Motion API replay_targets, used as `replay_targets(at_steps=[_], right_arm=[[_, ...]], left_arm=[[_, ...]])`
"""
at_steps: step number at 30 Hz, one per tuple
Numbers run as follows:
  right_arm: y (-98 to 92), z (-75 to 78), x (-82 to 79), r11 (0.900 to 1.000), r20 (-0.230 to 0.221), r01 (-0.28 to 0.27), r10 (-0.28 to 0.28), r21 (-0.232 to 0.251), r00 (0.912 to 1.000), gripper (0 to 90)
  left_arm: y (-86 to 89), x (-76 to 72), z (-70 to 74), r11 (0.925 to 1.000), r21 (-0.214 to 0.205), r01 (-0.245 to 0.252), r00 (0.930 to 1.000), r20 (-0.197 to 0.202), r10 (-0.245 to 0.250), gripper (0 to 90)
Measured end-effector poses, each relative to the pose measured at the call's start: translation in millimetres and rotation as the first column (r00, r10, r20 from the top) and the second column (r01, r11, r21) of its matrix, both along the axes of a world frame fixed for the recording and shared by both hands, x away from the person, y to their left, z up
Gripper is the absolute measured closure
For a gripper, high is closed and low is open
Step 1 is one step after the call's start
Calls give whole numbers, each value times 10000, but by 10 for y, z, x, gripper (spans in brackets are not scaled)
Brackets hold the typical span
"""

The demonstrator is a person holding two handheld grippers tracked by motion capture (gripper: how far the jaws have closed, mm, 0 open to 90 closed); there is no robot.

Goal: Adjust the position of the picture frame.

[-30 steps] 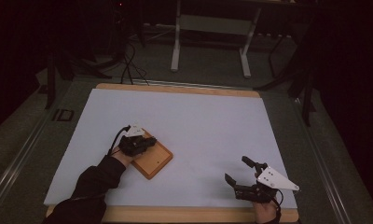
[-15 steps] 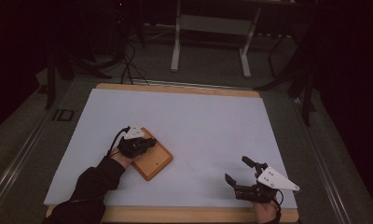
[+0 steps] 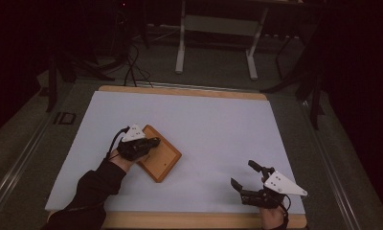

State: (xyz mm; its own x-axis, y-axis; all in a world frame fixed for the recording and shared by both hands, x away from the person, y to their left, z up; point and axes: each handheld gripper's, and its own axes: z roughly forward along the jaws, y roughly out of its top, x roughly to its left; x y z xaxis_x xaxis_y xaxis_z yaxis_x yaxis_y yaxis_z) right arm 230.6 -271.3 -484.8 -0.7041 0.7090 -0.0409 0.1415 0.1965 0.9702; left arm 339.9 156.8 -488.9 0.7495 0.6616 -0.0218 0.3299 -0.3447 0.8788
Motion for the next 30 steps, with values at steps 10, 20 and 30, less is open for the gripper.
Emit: replay_targets(at_steps=[10, 20, 30], right_arm=[[2, 2, 2, 10000, 23, -9, 9, 31, 10000, 125], [1, 3, 0, 10000, 52, -14, 14, 62, 10000, 125], [-18, 5, -1, 9999, 63, -22, 22, 101, 10000, 125]], left_arm=[[-227, -31, 163, 9998, -143, 131, 9998, 166, -129, 859], [-612, 16, 200, 9986, -201, 493, 9988, 17, -493, 859], [-947, 99, 58, 9948, 271, 981, 9947, -332, -972, 859]])
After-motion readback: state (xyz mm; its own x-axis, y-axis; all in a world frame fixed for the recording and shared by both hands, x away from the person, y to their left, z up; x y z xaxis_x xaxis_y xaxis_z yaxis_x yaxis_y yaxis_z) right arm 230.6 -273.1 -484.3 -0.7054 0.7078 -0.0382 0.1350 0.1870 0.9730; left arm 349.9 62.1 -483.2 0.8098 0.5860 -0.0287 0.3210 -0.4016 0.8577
